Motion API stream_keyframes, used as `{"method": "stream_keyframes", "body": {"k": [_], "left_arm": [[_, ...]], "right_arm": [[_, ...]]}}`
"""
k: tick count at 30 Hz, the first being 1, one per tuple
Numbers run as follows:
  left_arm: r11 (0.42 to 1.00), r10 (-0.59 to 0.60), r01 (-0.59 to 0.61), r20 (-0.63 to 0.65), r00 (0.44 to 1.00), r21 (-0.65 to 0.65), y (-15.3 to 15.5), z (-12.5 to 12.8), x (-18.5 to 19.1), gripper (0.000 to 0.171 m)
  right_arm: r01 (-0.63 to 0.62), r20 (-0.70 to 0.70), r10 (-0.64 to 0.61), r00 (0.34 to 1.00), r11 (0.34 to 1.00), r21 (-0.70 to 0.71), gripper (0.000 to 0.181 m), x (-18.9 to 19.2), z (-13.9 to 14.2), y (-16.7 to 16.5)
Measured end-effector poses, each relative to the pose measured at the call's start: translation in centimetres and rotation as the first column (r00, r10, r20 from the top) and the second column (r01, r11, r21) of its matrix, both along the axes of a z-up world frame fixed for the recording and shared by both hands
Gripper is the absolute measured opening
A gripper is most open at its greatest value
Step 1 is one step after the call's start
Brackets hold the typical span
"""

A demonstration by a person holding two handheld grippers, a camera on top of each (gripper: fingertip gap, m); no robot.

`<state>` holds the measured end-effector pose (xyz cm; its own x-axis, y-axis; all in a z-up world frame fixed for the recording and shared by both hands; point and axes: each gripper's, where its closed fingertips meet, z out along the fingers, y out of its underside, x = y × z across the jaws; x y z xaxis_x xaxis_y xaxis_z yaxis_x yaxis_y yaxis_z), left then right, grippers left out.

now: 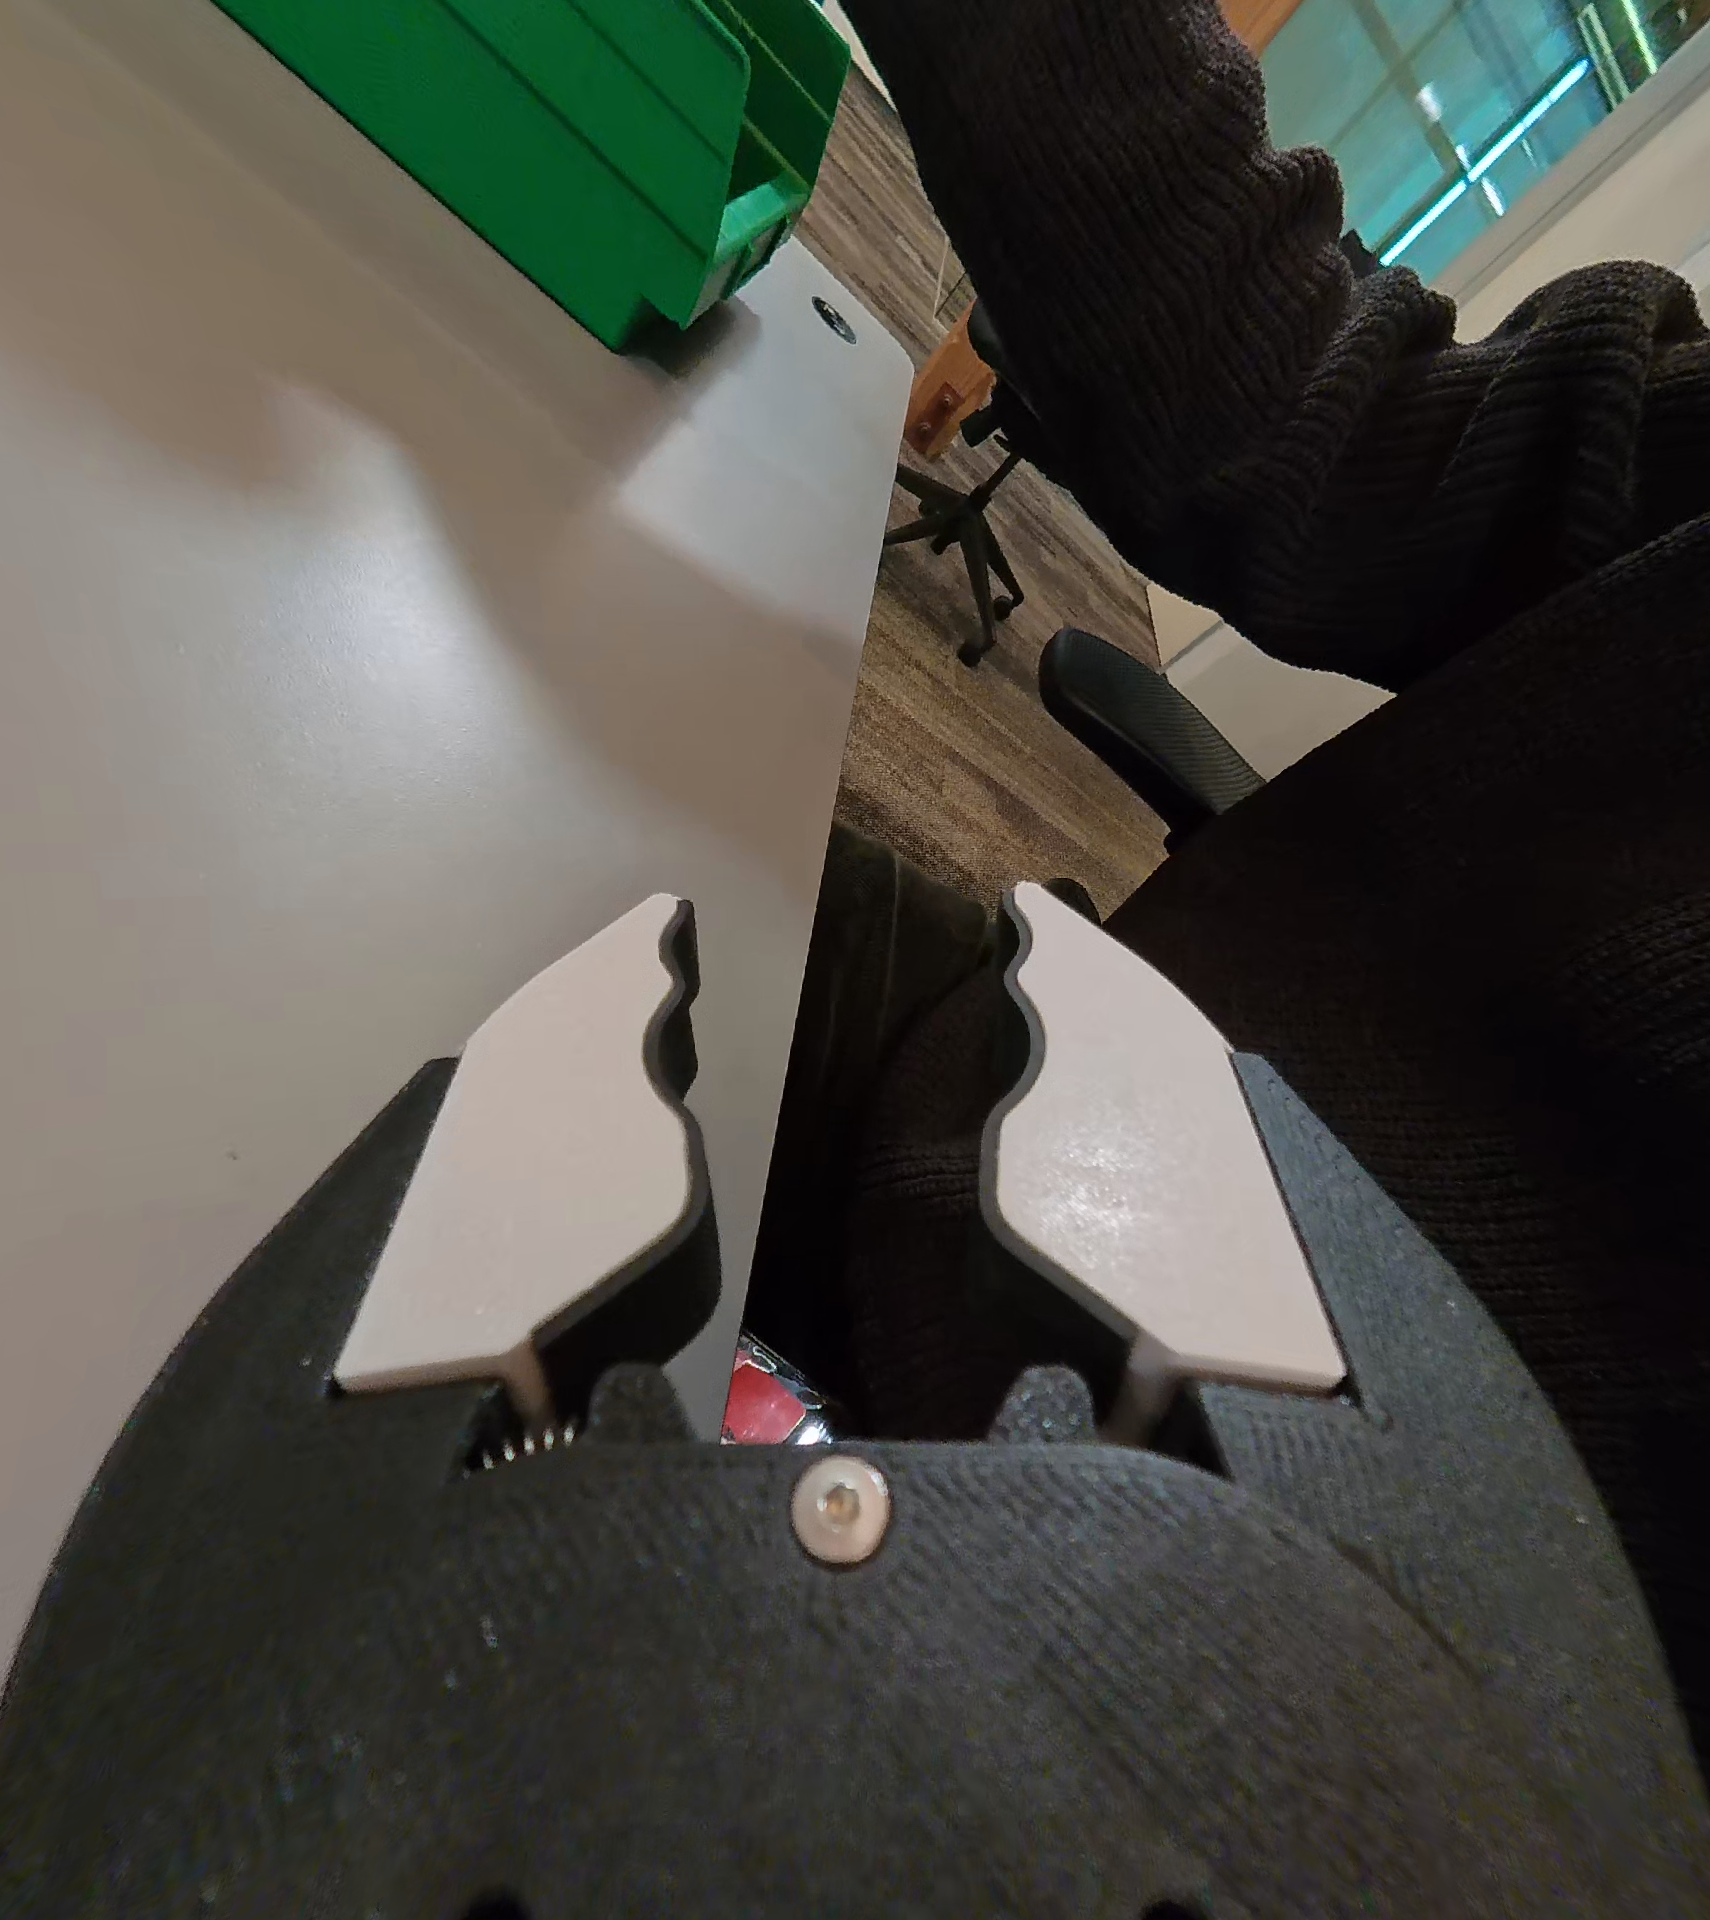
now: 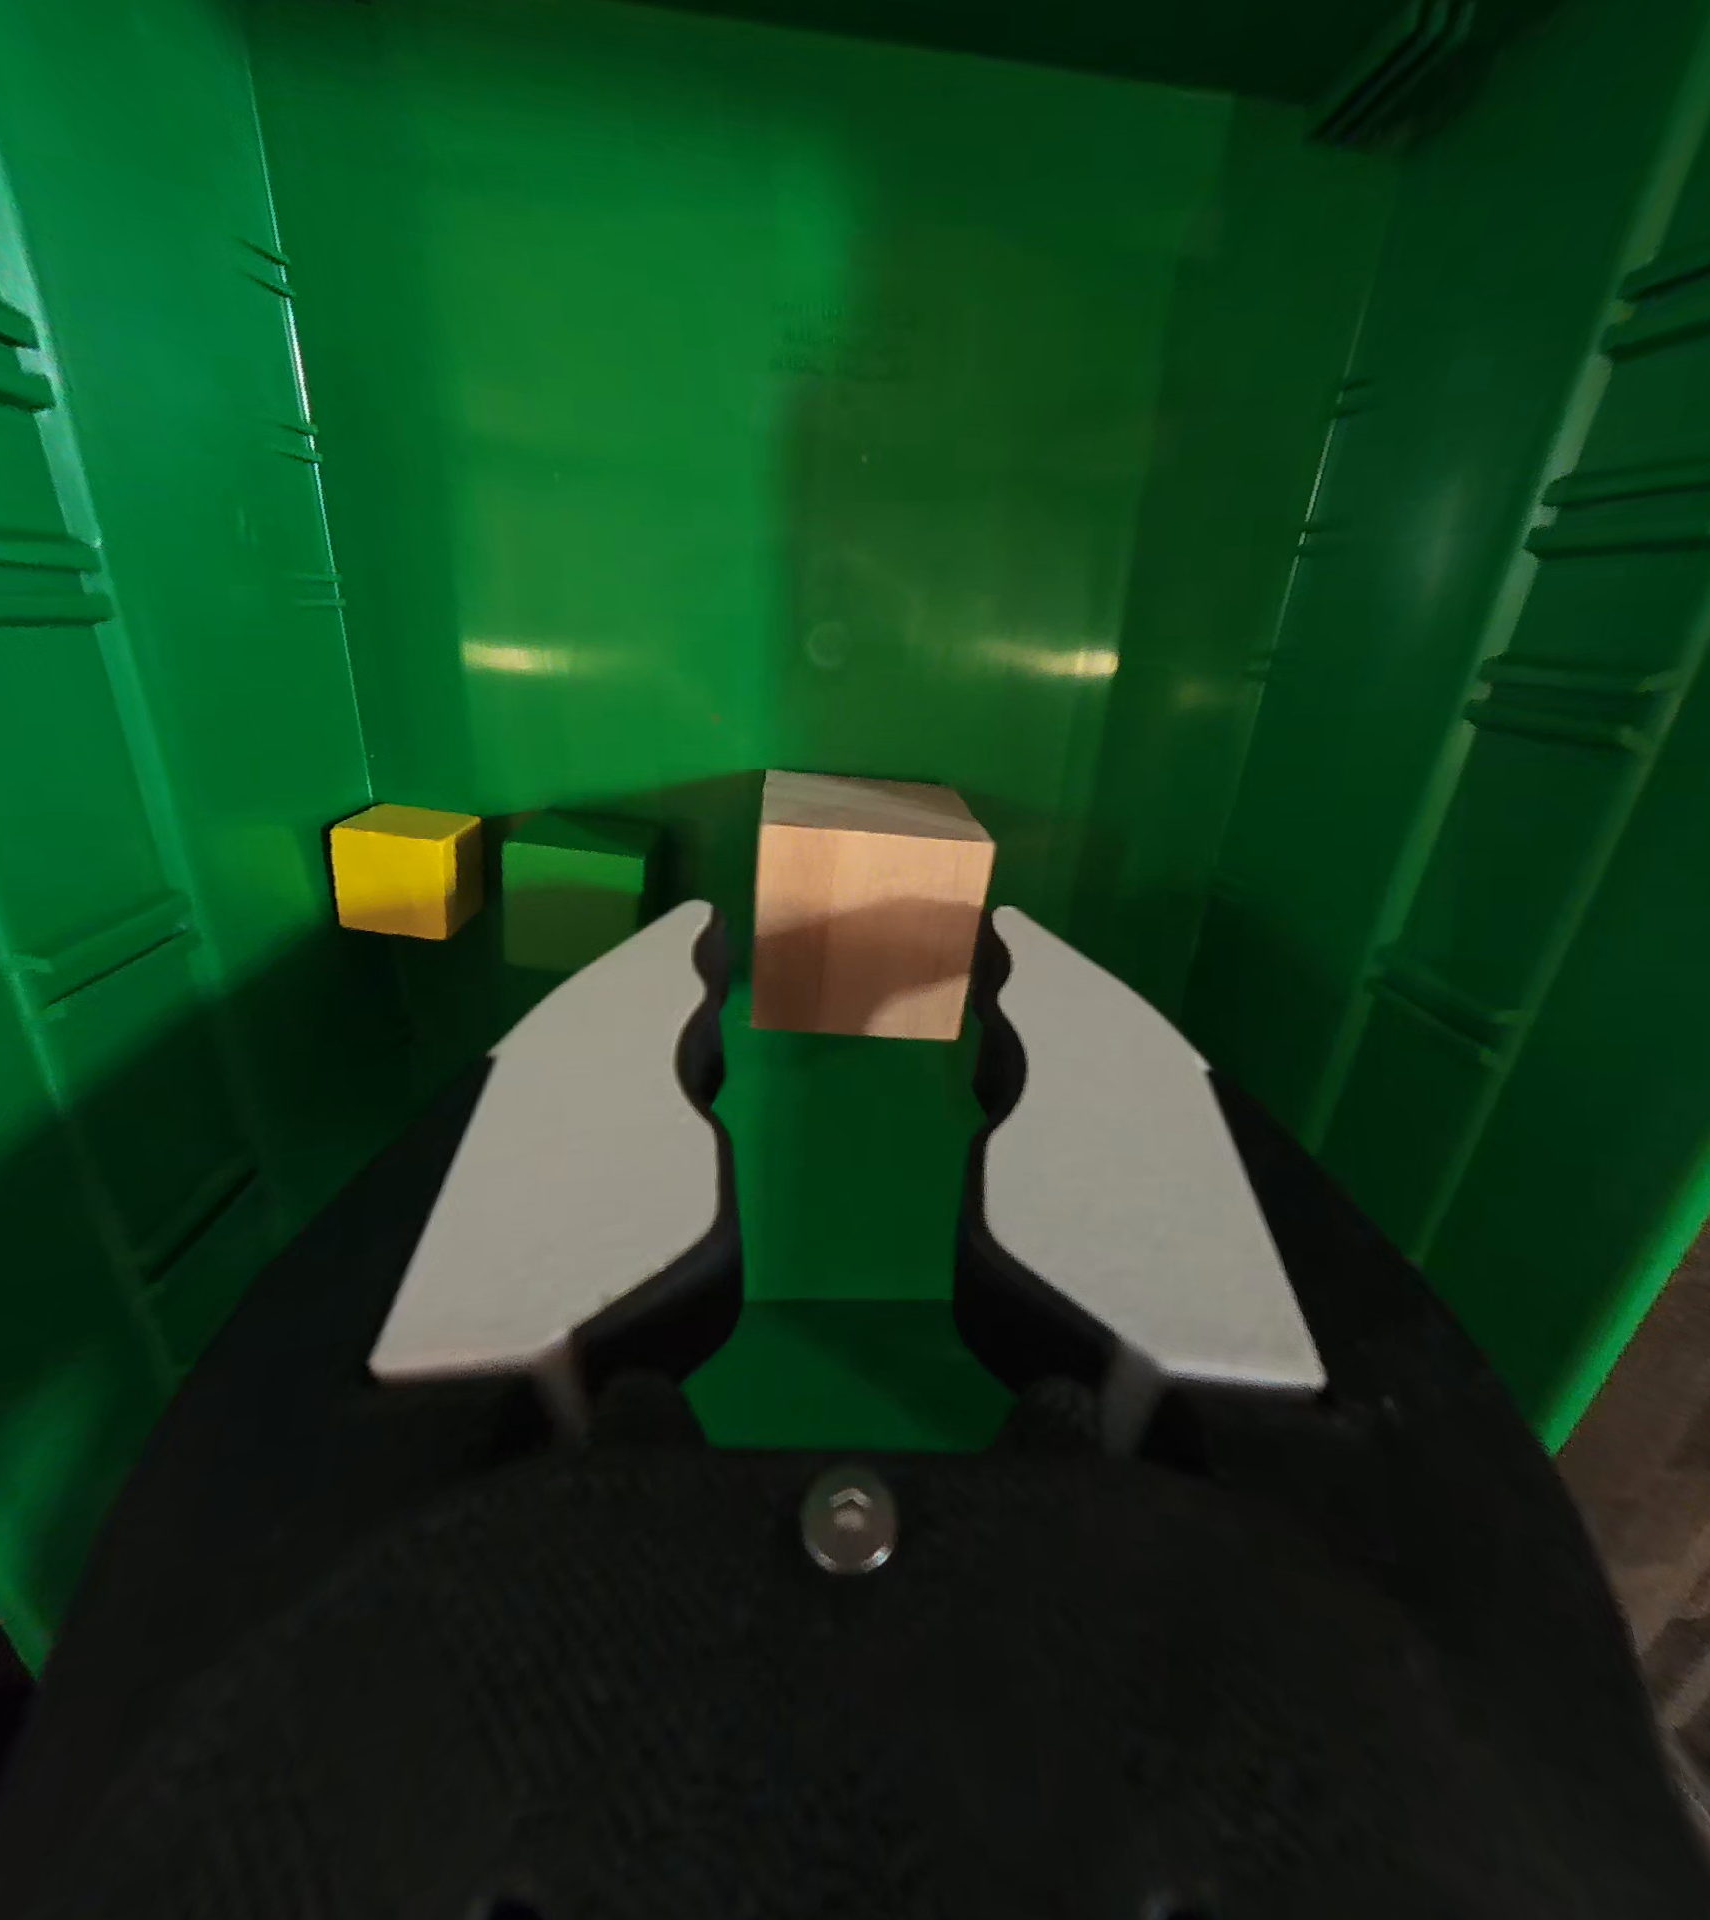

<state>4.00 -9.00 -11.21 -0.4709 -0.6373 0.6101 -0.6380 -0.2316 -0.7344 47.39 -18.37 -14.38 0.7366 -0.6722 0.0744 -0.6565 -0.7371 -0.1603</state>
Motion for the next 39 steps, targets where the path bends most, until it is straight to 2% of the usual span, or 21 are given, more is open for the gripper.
{"method": "stream_keyframes", "body": {"k": [6,10,13,16,18,20,22,25,26,27,30,32,34,35,36,37,39], "left_arm": [[1.000,-0.003,0.002,-0.008,1.000,-0.010,-0.1,0.0,0.0,0.056],[1.000,0.000,0.000,-0.010,1.000,-0.012,0.0,0.0,0.0,0.056],[1.000,0.001,-0.002,-0.012,1.000,-0.015,0.0,0.0,0.0,0.056],[1.000,0.002,-0.002,-0.015,1.000,-0.019,0.0,0.0,0.0,0.056],[1.000,0.004,-0.005,-0.018,1.000,-0.022,0.0,-0.1,0.1,0.055],[1.000,0.007,-0.007,-0.021,1.000,-0.024,0.0,-0.1,0.1,0.055],[1.000,0.008,-0.009,-0.022,1.000,-0.021,0.0,-0.1,0.1,0.055],[1.000,0.008,-0.008,-0.021,1.000,-0.012,0.0,-0.2,0.2,0.055],[1.000,0.008,-0.008,-0.020,1.000,-0.010,0.0,-0.3,0.2,0.055],[1.000,0.007,-0.008,-0.020,1.000,-0.009,0.0,-0.3,0.2,0.055],[1.000,0.013,-0.013,-0.005,1.000,0.006,0.2,-0.3,0.4,0.055],[0.998,0.039,-0.040,0.022,0.999,0.044,0.8,-0.3,0.6,0.055],[0.989,0.096,-0.105,0.080,0.992,0.104,2.0,0.0,1.2,0.056],[0.979,0.137,-0.152,0.117,0.984,0.134,2.9,0.4,1.5,0.058],[0.966,0.178,-0.202,0.158,0.971,0.158,3.8,0.8,1.7,0.059],[0.951,0.215,-0.251,0.198,0.956,0.181,4.7,1.3,1.9,0.059],[0.909,0.291,-0.354,0.273,0.917,0.221,6.9,2.6,2.1,0.060]], "right_arm": [[-0.016,0.006,0.016,1.000,0.999,0.052,0.063,-0.2,1.1,0.3],[-0.051,0.073,0.036,0.997,0.974,0.219,0.064,-0.3,4.4,1.6],[-0.125,0.175,0.057,0.983,0.905,0.406,0.060,-0.7,8.6,3.1],[-0.273,0.344,0.084,0.935,0.790,0.549,0.055,-1.7,12.9,4.1],[-0.373,0.494,0.067,0.867,0.746,0.552,0.055,-1.4,15.1,3.6],[-0.447,0.587,0.097,0.803,0.750,0.488,0.050,-0.8,15.6,2.5],[-0.428,0.588,0.117,0.800,0.799,0.423,0.051,-0.1,14.8,1.1],[-0.499,0.628,0.145,0.765,0.750,0.434,0.054,-1.6,15.7,0.9],[-0.530,0.649,0.138,0.748,0.712,0.460,0.054,-2.8,16.5,1.2],[-0.569,0.663,0.126,0.738,0.644,0.511,0.054,-4.5,17.5,1.8],[-0.676,0.676,0.121,0.727,0.298,0.674,0.054,-12.3,20.6,4.3],[-0.631,0.615,0.169,0.770,0.059,0.774,0.056,-18.0,20.7,5.6],[-0.489,0.502,0.250,0.828,-0.118,0.864,0.055,-23.1,19.1,6.8],[-0.406,0.442,0.302,0.845,-0.176,0.897,0.054,-25.3,17.8,7.4],[-0.327,0.374,0.361,0.855,-0.186,0.927,0.052,-27.2,16.2,8.2],[-0.281,0.326,0.418,0.848,-0.168,0.945,0.053,-28.8,14.7,8.9],[-0.300,0.326,0.514,0.794,-0.137,0.944,0.053,-31.8,13.1,10.0]]}}
